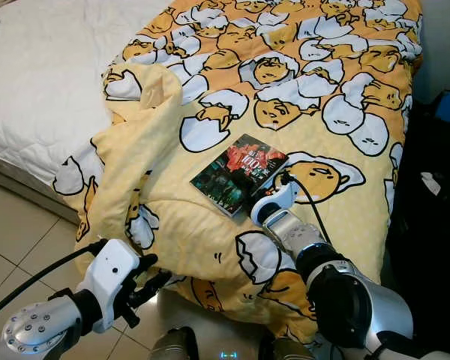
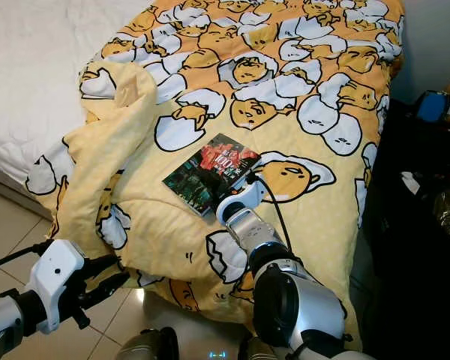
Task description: Clean up the room
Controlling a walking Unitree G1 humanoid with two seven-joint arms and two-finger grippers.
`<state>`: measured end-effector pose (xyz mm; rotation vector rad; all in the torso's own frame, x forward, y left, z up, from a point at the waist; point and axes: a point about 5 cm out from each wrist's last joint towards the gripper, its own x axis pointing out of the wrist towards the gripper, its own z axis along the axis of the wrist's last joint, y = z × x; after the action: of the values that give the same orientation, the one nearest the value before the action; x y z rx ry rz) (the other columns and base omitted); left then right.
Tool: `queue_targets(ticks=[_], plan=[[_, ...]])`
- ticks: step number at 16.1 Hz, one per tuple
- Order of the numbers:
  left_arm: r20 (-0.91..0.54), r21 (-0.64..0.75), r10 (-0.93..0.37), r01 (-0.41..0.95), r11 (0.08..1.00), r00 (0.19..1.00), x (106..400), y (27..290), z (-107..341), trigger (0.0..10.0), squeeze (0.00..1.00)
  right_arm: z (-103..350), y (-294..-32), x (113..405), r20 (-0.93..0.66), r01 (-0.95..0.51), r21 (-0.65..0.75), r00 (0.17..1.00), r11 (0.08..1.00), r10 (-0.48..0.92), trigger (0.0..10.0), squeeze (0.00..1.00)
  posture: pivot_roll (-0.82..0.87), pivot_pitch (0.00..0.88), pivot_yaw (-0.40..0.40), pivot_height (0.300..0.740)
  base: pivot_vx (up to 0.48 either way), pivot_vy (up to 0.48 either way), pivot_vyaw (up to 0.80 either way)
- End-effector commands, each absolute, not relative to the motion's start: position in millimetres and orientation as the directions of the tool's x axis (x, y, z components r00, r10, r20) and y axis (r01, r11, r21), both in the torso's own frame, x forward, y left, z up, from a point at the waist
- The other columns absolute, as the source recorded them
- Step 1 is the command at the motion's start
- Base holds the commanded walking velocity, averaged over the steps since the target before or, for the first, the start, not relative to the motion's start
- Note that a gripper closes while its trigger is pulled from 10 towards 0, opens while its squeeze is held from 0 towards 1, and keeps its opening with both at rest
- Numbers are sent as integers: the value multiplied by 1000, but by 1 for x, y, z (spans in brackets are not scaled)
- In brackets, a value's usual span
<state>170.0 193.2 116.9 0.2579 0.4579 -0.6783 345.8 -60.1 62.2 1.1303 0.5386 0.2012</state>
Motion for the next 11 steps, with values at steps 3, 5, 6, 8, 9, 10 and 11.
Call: queue_targets(ticks=[3, 5, 6, 8, 9, 10, 11], plan=[[-480, 108, -532, 649, 753, 697, 169, 196, 122, 10000, 0, 63, -49, 344, -339, 130, 886, 838, 446, 429, 0, 0, 137, 190, 35, 740, 0, 0, 0], [-478, 107, -535, 651, 752, 697, 170, 195, 122, 10000, 0, 63, -49, 345, -341, 130, 883, 837, 450, 428, 0, 0, 136, 190, 34, 740, 0, 0, 0], [-475, 107, -537, 652, 751, 697, 171, 194, 122, 10000, 0, 64, -49, 345, -343, 125, 879, 836, 461, 428, 0, 0, 137, 188, 32, 740, 0, 0, 0], [-471, 103, -548, 659, 745, 692, 171, 191, 123, 10000, 0, 64, -48, 345, -349, 122, 872, 833, 474, 429, 0, 0, 138, 186, 30, 740, 0, 0, 0], [-469, 103, -548, 660, 745, 692, 172, 191, 123, 10000, 0, 64, -48, 345, -348, 122, 873, 834, 471, 429, 0, 0, 139, 185, 29, 740, 0, 0, 0], [-467, 101, -549, 659, 745, 693, 172, 191, 123, 10000, 0, 64, -48, 346, -346, 122, 874, 835, 469, 428, 0, 0, 138, 183, 28, 740, 0, 0, 0], [-465, 101, -549, 658, 746, 694, 173, 191, 123, 10000, 0, 64, -49, 346, -346, 122, 875, 835, 469, 427, 0, 0, 137, 183, 28, 740, 0, 0, 0]])
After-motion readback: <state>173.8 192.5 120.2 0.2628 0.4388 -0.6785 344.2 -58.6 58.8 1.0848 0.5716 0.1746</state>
